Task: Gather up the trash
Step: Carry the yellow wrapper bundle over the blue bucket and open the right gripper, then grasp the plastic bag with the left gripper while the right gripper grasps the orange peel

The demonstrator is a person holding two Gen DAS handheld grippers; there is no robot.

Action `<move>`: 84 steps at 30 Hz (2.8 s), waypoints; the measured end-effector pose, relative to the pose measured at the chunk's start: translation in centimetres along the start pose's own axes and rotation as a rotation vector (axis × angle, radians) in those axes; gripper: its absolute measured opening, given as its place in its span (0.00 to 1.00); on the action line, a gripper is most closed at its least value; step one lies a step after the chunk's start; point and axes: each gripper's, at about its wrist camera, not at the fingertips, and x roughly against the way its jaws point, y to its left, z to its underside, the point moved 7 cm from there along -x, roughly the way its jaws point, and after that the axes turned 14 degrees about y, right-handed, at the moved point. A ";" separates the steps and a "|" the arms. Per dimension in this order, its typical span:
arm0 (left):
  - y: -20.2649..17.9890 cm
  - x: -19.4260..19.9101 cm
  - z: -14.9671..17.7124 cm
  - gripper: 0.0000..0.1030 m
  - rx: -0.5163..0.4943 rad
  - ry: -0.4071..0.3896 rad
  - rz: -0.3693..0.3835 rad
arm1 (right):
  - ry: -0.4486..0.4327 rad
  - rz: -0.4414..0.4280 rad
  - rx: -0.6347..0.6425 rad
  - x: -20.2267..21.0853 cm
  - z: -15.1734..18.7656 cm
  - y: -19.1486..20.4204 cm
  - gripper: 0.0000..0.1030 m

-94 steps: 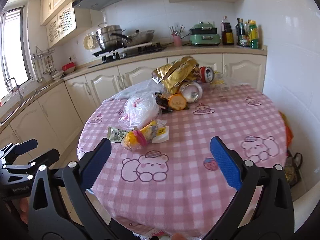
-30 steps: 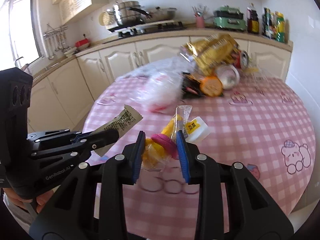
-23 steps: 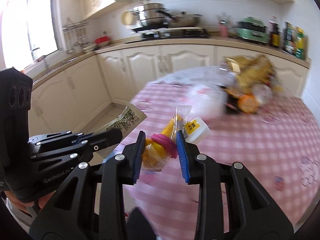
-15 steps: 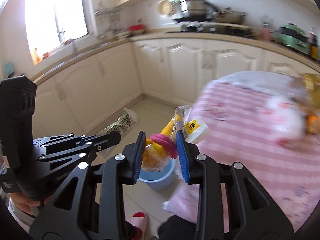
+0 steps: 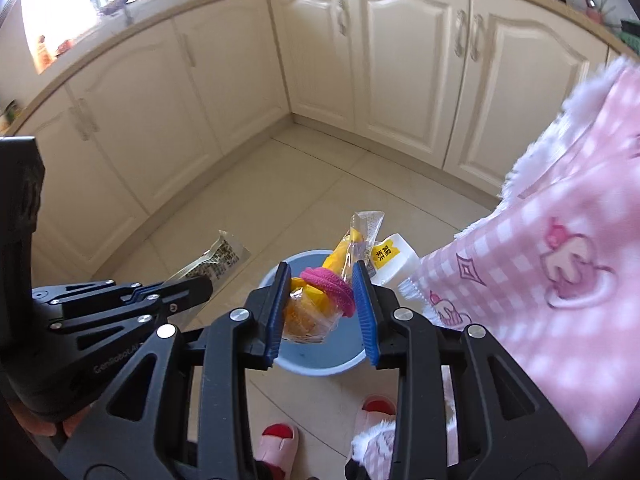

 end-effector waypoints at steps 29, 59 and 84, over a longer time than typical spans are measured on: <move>6.0 1.8 -0.3 0.57 0.176 -0.118 -0.050 | -0.002 -0.091 -0.045 -4.0 -4.2 1.6 0.59; -32.4 19.5 11.7 0.72 -0.562 -0.359 0.137 | -0.490 0.365 -0.379 36.3 14.4 -20.2 0.71; -44.9 10.1 9.0 0.20 -0.718 -0.253 0.000 | -0.233 0.175 -0.556 30.8 14.6 -35.8 0.75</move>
